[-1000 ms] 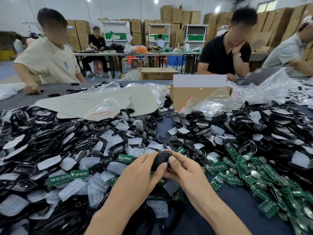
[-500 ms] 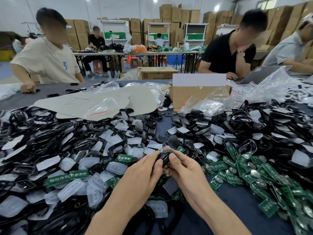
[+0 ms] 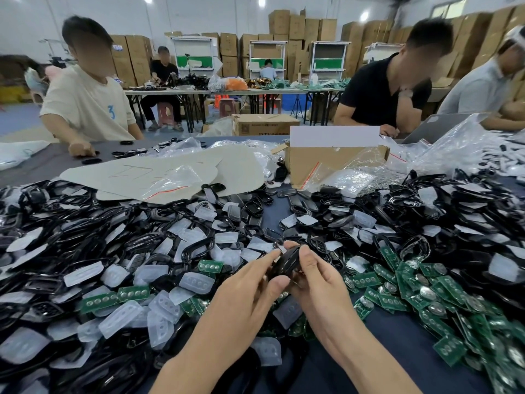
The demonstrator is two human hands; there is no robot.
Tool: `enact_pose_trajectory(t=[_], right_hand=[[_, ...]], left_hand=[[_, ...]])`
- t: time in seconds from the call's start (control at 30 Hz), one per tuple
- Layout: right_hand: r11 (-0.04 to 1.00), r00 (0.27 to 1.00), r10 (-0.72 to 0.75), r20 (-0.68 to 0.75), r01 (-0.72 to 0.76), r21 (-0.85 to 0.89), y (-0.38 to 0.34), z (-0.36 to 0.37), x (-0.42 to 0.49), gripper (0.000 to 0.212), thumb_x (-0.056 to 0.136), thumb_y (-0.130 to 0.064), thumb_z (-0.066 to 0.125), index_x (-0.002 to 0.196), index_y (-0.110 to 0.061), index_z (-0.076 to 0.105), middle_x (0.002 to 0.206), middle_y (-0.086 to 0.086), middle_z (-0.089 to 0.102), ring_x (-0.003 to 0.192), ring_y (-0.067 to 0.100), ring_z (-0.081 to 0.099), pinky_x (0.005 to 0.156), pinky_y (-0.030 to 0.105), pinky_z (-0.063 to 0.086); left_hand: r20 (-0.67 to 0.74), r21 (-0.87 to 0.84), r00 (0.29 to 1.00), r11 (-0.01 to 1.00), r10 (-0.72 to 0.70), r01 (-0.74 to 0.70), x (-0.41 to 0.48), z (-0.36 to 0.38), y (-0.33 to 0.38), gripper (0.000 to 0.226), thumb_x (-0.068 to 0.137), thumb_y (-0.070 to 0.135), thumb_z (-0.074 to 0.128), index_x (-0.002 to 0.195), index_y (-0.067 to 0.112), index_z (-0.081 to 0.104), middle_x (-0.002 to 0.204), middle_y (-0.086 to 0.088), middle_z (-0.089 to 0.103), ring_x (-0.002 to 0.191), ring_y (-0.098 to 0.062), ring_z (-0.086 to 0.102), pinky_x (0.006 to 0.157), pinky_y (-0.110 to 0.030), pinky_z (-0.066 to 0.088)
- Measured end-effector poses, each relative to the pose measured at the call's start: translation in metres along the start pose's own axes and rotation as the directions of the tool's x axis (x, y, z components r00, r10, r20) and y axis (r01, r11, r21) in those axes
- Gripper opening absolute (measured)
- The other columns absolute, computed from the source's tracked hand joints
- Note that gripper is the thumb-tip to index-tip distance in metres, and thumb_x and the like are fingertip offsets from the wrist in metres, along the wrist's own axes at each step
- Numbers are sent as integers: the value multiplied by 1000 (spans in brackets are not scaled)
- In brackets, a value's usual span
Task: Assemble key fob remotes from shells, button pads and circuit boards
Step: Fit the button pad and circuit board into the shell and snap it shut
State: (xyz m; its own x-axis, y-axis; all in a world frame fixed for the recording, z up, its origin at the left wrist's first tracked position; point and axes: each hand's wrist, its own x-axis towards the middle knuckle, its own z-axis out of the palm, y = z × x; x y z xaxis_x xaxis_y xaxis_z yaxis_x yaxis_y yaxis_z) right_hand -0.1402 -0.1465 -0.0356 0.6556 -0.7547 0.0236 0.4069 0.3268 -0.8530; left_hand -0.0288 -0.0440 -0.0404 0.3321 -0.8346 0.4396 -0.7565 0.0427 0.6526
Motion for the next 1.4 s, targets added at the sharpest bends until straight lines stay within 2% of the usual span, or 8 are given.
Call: enact_pose_trajectory(t=[0.13,0.33,0.47,0.63,0.8,1.03,1.23,1.4], right_hand=[[994,997,63,-37,-59,91,-2,1,0,34,89,-38,57,104,-15,77,111,17,75,92,24,75,70,27,59],[961,991,131,8,-128,246,-2,2,-1,33,90,-31,60,111,-13,77,107,19,72,85,21,73,72,29,61],[950,987,154,37,-159,268,-1,2,2,34,85,-28,66,112,-10,77,115,21,73,95,24,74,76,30,61],[943,985,168,26,-169,288,1,2,4,33,80,-24,70,108,-9,78,109,20,74,83,22,74,70,28,61],[943,986,165,3,-159,294,0,3,4,32,79,-22,72,109,-13,78,116,24,72,86,25,74,70,30,62],[950,985,171,-17,-160,269,1,3,3,31,83,-21,69,113,-21,77,116,23,72,90,27,73,70,31,62],[919,974,228,6,-217,328,2,1,4,38,77,-26,73,113,-12,77,121,27,69,89,26,74,71,30,63],[892,957,289,37,-283,354,7,-3,6,39,79,-29,73,114,-12,77,116,23,72,88,18,75,66,22,60]], left_hand=[[-127,30,989,997,81,-78,3,2,0,39,99,53,46,129,33,62,110,21,62,99,0,62,82,-19,51],[-302,-67,949,990,95,-120,6,7,6,24,90,27,67,112,27,74,108,18,66,97,0,65,80,-9,47],[-314,-127,949,988,40,-84,7,6,6,21,88,29,67,108,28,74,107,20,65,97,-1,66,80,-9,47],[-344,-31,934,994,92,-109,6,7,3,13,92,37,66,105,34,67,100,19,65,93,2,65,77,-12,49],[-301,-110,953,994,-20,-14,6,10,3,15,89,49,63,99,39,58,100,23,67,92,-1,66,78,-17,51],[-226,-226,963,970,-145,93,9,9,1,25,85,24,76,91,41,59,99,16,65,96,-7,63,82,-20,49],[-270,-58,962,997,28,-46,9,7,9,19,87,30,68,104,22,69,104,19,60,99,0,61,83,-7,44],[-292,-92,956,995,8,-36,8,6,10,18,85,29,72,102,25,68,100,17,62,95,-5,61,80,-6,41]])
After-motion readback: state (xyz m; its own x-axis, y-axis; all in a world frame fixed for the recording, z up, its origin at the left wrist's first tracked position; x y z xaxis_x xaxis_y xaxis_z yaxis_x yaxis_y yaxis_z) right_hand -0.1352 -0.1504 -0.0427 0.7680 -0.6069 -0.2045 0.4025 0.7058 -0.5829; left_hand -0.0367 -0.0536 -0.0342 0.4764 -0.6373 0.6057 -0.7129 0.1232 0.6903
